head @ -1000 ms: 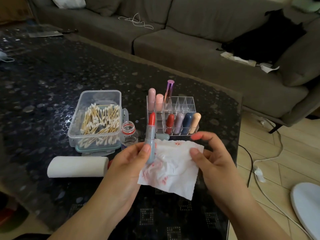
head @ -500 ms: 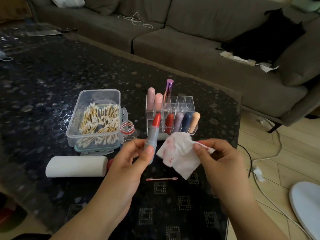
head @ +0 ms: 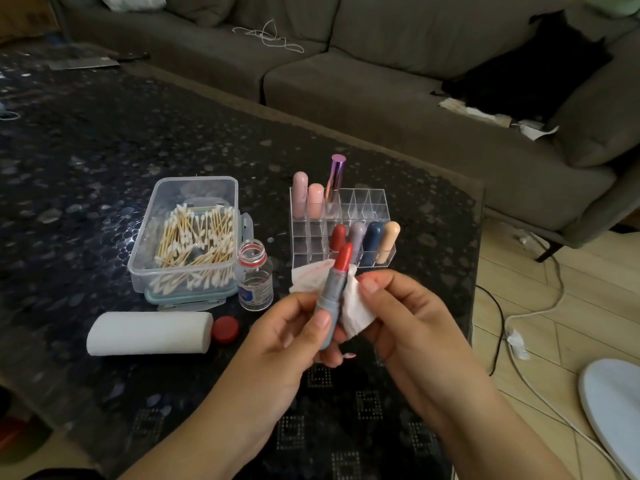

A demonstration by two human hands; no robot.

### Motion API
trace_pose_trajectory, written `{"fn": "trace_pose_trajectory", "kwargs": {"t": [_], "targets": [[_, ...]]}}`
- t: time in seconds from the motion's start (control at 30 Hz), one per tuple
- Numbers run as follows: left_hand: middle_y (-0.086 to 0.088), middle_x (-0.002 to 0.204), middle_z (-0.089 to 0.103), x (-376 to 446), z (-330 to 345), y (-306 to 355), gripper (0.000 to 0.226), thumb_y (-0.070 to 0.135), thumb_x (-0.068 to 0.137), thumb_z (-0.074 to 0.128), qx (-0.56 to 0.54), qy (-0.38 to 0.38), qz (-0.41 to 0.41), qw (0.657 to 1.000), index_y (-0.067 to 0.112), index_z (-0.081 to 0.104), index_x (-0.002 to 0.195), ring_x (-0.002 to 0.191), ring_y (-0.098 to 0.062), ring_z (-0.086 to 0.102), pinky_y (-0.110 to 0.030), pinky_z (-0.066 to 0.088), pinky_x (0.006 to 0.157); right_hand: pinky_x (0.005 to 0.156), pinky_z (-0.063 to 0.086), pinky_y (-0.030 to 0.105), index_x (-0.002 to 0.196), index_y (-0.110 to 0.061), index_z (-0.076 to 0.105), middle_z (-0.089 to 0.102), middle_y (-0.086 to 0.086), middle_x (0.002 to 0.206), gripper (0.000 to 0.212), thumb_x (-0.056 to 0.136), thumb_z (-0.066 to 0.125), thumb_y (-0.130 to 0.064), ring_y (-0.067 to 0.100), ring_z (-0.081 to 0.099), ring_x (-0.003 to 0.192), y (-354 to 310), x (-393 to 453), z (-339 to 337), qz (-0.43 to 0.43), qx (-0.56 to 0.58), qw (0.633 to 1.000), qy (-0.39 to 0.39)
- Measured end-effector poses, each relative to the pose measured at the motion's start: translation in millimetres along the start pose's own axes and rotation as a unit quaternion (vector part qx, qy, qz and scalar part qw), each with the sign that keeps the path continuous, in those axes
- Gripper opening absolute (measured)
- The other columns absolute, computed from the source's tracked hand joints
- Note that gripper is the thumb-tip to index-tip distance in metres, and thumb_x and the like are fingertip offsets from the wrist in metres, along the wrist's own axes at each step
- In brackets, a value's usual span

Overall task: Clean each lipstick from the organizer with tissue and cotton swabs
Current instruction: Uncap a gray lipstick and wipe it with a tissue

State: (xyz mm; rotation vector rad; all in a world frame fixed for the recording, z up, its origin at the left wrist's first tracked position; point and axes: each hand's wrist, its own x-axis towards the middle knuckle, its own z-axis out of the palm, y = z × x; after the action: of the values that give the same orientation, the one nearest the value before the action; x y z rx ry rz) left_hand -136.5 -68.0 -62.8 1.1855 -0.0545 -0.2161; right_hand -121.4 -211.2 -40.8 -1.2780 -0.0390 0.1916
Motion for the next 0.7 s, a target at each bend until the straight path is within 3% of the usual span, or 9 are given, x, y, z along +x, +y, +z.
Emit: {"fn": "trace_pose_trajectory", "kwargs": {"t": [0.13,0.3,0.43,0.57,0.7], "targets": [[0.002,0.074,0.064,-1,-1,-1,0.022,0.041,0.07,0.07,0.017,-0.014,0.007,1.0,0.029,0.072,0.087,0.064,-0.012,0.057,-0.028,0.05,0.072,0.058,0.051,0.027,0.11,-0.004,0.066,0.065,0.016,0.087,0.028,0.085,0.061,-0.015,0.02,0.06,0.068,-4,-1,1,0.019,0.028,0.999,-0.022],[0.002,0.074,0.065,-2,-3,0,0.03,0.049,0.069,0.063,0.039,-0.05,0.01,0.998,0.026,0.071,0.087,0.065,-0.011,0.054,-0.031,0.048,0.078,0.06,0.045,0.035,0.112,0.001,0.065,0.059,0.023,0.082,0.034,0.087,0.057,-0.021,0.031,0.045,0.065,-2,2,-4,0.027,0.006,0.996,-0.079],[0.0,0.073,0.063,-3,-3,0,0.03,0.049,0.072,0.065,0.03,-0.076,0.007,0.997,0.023,0.071,0.086,0.062,-0.012,0.05,-0.028,0.045,0.07,0.059,0.05,0.033,0.105,0.005,0.065,0.063,0.023,0.076,0.034,0.088,0.055,-0.024,0.032,0.054,0.057,-1,2,-5,0.012,-0.001,0.992,-0.124],[0.002,0.07,0.063,-2,-4,-1,0.04,0.058,0.062,0.075,0.011,-0.074,0.015,0.997,0.023,0.071,0.081,0.06,-0.011,0.051,-0.021,0.047,0.063,0.057,0.05,0.03,0.096,0.004,0.065,0.063,0.021,0.072,0.031,0.089,0.054,-0.024,0.03,0.055,0.054,1,2,-2,-0.01,0.009,0.992,-0.123],[0.002,0.065,0.062,-2,-5,0,0.02,0.04,0.063,0.073,0.01,-0.048,0.028,0.998,0.025,0.071,0.076,0.058,-0.009,0.051,-0.02,0.047,0.063,0.06,0.049,0.028,0.094,0.005,0.063,0.06,0.023,0.074,0.032,0.089,0.054,-0.025,0.031,0.052,0.057,5,1,2,-0.029,0.007,0.993,-0.114]]}}
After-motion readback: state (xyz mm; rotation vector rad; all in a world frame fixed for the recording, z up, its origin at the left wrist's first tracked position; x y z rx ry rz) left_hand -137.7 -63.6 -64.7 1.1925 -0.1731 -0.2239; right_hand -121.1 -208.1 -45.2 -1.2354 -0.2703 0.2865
